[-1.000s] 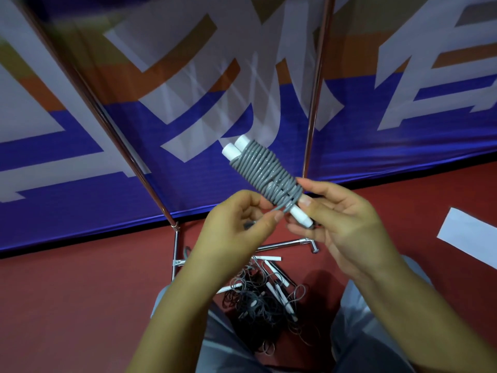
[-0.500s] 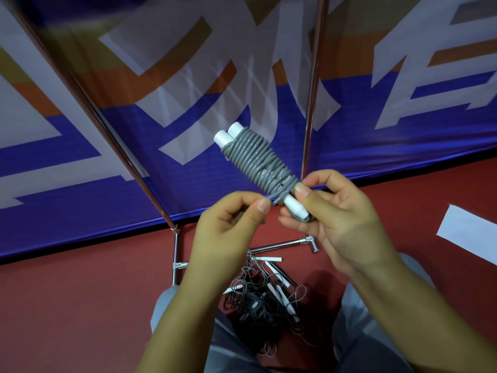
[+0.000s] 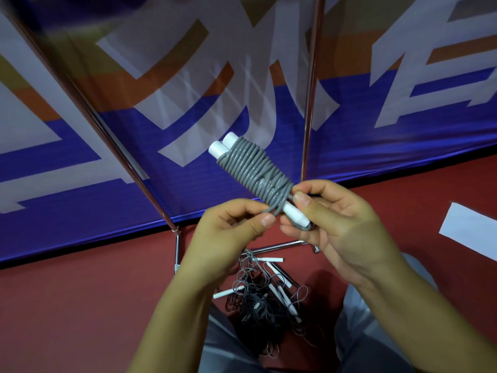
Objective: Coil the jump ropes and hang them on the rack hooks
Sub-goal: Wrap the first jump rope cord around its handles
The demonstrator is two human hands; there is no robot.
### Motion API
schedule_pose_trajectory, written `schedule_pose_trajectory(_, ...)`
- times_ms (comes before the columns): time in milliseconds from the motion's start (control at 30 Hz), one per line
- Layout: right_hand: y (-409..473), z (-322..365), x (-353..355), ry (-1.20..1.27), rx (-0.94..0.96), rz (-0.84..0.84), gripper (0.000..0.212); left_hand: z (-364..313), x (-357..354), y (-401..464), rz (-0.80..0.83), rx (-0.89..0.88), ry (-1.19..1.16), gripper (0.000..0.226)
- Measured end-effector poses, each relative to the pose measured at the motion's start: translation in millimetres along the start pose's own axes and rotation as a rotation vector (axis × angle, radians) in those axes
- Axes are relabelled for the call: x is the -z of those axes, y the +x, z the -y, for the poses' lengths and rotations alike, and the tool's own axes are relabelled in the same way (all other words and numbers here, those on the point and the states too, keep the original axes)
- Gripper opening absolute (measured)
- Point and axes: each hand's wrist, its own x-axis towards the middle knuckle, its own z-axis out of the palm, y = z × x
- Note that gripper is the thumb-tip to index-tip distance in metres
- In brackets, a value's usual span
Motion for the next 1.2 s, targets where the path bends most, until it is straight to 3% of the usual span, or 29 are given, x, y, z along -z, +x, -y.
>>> schedule_pose_trajectory(233, -1, 2, -1, 0.044, -0.05, 0.031, 0.012, 3, 11, 6, 0.002, -0.047, 0.02, 0.022)
schedule_pose_trajectory(467, 5, 11, -1, 0.078, -0.212, 0.197, 0.013, 10, 17, 14, 0.294, -0.118, -0.308, 0.037)
schedule_pose_trajectory(700, 14, -5, 5, -0.047, -0.215, 0.174, 0.023, 21, 12, 12, 0.155, -0.045, -0.339, 0.049)
schedule_pose_trajectory(833, 17, -16, 12, -0.301, -0.026, 0.09, 0.006, 23, 11, 11, 0.059, -0.041, -0.197, 0.042)
schedule_pose_trajectory(967, 13, -25, 15, -0.483, 0.302, 0.091, 0.012, 13, 2, 8, -0.014, -0.053, -0.144, 0.042)
schedule_pose_trajectory(1100, 6, -34, 16, -0.704, 0.433, 0.163, 0.036, 15, -7, 7, -0.101, -0.054, -0.183, 0.04)
schedule_pose_trajectory(1200, 9, -46, 16, -0.963, 0.533, 0.052, 0.054, 17, -16, 6, -0.178, -0.028, -0.218, 0.038)
